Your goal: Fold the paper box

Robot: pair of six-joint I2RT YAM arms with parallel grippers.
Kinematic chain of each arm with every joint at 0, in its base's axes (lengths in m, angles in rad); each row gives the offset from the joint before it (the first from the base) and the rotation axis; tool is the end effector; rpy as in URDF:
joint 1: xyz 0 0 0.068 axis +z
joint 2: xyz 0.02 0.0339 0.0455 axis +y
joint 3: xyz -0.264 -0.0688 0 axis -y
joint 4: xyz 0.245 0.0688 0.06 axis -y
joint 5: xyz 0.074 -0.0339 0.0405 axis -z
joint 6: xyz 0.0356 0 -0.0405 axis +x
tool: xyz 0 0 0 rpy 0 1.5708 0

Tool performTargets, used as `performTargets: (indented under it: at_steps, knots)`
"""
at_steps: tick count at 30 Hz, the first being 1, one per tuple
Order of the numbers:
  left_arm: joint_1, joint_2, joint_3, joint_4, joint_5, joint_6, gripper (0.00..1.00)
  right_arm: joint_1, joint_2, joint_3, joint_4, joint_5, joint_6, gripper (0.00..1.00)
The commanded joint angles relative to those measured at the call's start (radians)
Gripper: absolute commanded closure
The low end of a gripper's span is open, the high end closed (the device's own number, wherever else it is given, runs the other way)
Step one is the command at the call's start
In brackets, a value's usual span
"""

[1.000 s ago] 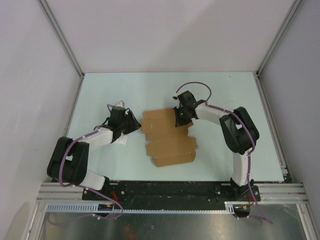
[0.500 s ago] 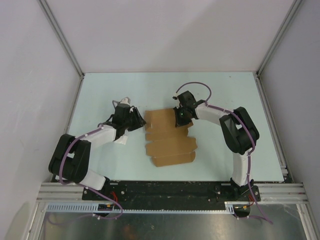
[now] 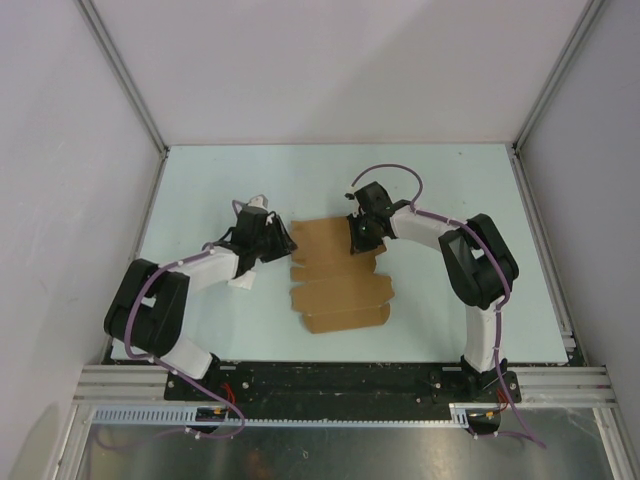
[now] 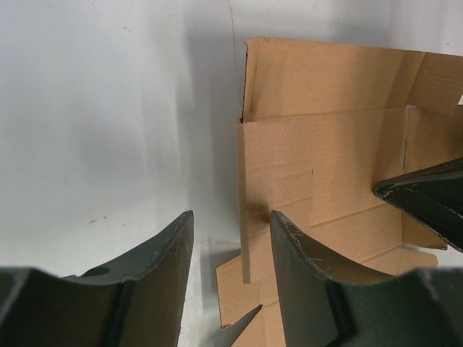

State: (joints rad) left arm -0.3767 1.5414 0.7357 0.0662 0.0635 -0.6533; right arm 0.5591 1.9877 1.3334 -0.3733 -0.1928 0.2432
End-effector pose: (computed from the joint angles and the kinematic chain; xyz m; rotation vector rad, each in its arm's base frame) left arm 0.2838 -0.1147 0.1684 -0.2955 2.3654 -0.5840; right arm 0.3475 0.2254 0.1601 -0.4904 2.6221 0.5274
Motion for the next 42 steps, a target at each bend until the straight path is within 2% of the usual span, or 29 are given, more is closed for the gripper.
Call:
performTargets:
  at_steps: [1,7,14,28,39,42]
  knots:
    - [-0.011,0.02,0.05,0.024,0.012,0.009,0.48,0.015,-0.029,-0.013,-0.012,-0.02,0.01,0.94]
    - [-0.018,0.026,0.056,0.026,0.013,0.012,0.48,0.018,-0.029,-0.011,-0.009,-0.023,0.013,0.94]
    - [-0.019,0.033,0.06,0.032,0.03,0.014,0.42,0.018,-0.026,-0.011,-0.004,-0.031,0.013,0.94]
    - [-0.03,0.075,0.077,0.052,0.045,0.011,0.42,0.019,-0.03,-0.011,-0.006,-0.042,0.01,0.93]
    - [-0.037,0.091,0.08,0.061,0.045,0.014,0.5,0.019,-0.029,-0.013,-0.012,-0.039,0.005,0.93]
    - [-0.037,0.095,0.08,0.061,0.042,0.015,0.54,0.019,-0.029,-0.011,-0.013,-0.039,0.008,0.92]
